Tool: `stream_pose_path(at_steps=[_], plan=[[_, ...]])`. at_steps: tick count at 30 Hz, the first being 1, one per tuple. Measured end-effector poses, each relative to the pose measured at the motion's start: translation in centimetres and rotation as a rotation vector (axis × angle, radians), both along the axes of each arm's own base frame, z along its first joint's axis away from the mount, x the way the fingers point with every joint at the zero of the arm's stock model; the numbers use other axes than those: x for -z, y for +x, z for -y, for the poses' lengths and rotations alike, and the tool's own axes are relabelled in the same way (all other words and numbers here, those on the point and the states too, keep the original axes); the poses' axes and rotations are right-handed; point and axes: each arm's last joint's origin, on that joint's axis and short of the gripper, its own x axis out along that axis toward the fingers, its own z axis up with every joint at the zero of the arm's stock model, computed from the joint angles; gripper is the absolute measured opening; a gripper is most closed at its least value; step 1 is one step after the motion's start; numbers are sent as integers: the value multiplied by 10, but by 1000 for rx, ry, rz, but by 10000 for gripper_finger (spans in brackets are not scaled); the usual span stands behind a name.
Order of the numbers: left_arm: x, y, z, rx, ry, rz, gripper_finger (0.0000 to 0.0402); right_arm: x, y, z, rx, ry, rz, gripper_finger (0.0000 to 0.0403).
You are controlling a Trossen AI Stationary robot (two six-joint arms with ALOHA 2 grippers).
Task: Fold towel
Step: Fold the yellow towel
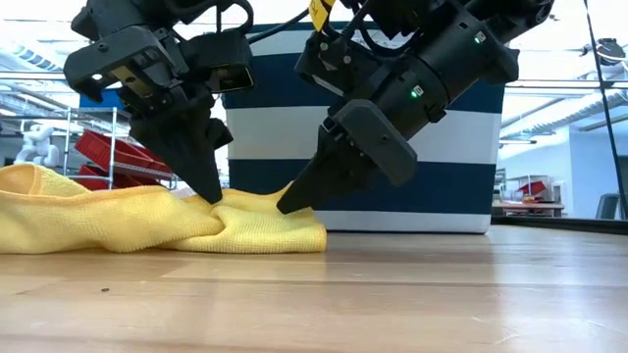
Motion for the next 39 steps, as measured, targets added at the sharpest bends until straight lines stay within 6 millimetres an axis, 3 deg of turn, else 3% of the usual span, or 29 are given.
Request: stream_pose_path(at_steps=[10,18,21,31,39], plan=[[0,0,0,2,1,1,0,-1,0,1,-9,-16,1,64],[0,0,0,2,1,0,0,-7,1,2,-38,-54,18,7],[0,0,0,2,1,1,8,-12,-1,3,-43,-66,19,4],[-5,5,3,2,-7,80,104,-41,-18,11,-29,-158,-61,1],[-8,7,4,6,-24,108,176,-48,-38,18,4,-194,-218,0]])
